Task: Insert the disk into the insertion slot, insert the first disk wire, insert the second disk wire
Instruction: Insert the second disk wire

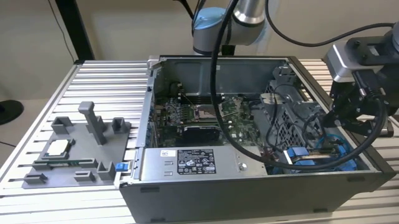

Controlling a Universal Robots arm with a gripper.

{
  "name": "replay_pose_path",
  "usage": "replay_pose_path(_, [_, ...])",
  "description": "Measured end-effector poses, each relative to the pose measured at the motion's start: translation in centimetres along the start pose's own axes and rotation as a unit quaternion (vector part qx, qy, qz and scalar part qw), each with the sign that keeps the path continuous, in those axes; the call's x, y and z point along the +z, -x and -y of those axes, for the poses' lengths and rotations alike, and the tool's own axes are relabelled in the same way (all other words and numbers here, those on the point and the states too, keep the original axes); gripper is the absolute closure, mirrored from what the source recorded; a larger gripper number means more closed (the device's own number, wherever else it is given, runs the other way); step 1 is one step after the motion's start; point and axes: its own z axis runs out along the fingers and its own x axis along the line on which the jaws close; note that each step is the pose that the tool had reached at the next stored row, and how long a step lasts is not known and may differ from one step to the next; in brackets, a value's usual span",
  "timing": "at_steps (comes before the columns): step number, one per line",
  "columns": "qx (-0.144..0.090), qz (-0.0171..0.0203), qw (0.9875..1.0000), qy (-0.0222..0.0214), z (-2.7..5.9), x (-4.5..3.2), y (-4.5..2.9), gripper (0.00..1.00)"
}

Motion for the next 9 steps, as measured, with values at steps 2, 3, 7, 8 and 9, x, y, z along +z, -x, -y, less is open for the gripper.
replay_pose_path(2, [-0.003,-0.0155,0.9999,-0.0003,-0.19,-0.01,-0.01,1.0])
replay_pose_path(3, [-0.006,-0.0232,0.9997,-0.0001,-0.28,-0.02,-0.02,1.0])
replay_pose_path(7, [-0.019,-0.0379,0.9991,0.0022,-0.75,0.1,0.14,1.0])
replay_pose_path(8, [-0.021,-0.0382,0.999,0.0026,-0.88,0.14,0.3,1.0])
replay_pose_path(9, [-0.022,-0.0387,0.999,0.0029,-1.01,0.19,0.5,1.0])
